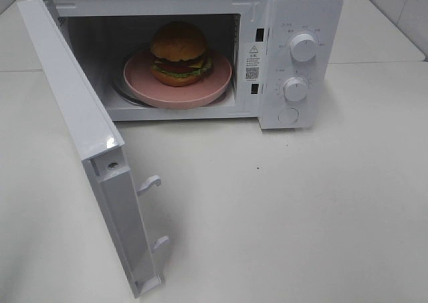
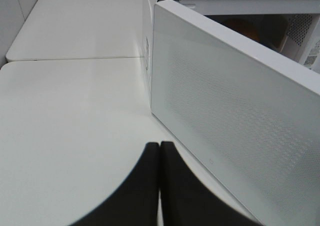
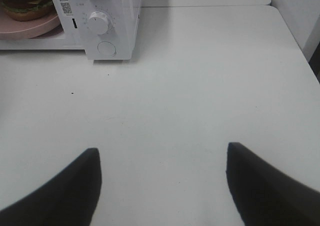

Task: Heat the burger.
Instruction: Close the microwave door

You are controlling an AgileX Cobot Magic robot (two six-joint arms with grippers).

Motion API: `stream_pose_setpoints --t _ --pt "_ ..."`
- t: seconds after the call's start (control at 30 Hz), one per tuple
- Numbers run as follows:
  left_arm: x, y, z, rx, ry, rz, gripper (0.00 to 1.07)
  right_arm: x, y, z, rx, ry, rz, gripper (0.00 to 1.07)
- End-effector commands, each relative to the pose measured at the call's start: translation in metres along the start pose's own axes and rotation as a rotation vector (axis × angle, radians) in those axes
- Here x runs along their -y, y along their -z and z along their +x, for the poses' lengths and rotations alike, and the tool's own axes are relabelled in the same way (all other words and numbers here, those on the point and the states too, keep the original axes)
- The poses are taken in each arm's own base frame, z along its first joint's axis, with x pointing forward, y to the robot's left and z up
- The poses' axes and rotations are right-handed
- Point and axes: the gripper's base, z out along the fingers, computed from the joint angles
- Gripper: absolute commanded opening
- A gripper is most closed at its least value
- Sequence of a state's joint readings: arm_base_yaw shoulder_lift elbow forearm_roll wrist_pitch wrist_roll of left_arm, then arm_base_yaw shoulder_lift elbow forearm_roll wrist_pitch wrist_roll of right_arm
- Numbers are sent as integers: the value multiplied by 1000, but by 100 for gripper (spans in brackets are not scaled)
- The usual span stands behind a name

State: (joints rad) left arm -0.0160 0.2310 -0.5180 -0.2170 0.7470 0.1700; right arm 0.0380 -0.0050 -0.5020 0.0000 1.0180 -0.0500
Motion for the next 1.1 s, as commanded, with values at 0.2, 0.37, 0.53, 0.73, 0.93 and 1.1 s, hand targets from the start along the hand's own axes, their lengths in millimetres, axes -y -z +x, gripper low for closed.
stream_pose_setpoints --t 0.2,0.37,0.53,0.73,0.93,1.1 --pt "-4 -44 -18 -56 -81 36 0 -1 3 0 40 8 -2 67" --pt "-9 -81 -21 -124 -110 48 0 -1 3 0 40 7 -1 67" --pt "-14 -117 -18 -178 -99 49 0 -1 3 0 40 7 -1 67" --pt "-22 -158 -6 -254 -90 38 0 -1 3 0 40 7 -1 67" --pt "-24 -180 6 -313 -61 40 0 -1 3 0 40 7 -1 67" --pt "-11 -199 15 -334 -130 73 0 -1 3 0 40 7 -1 67"
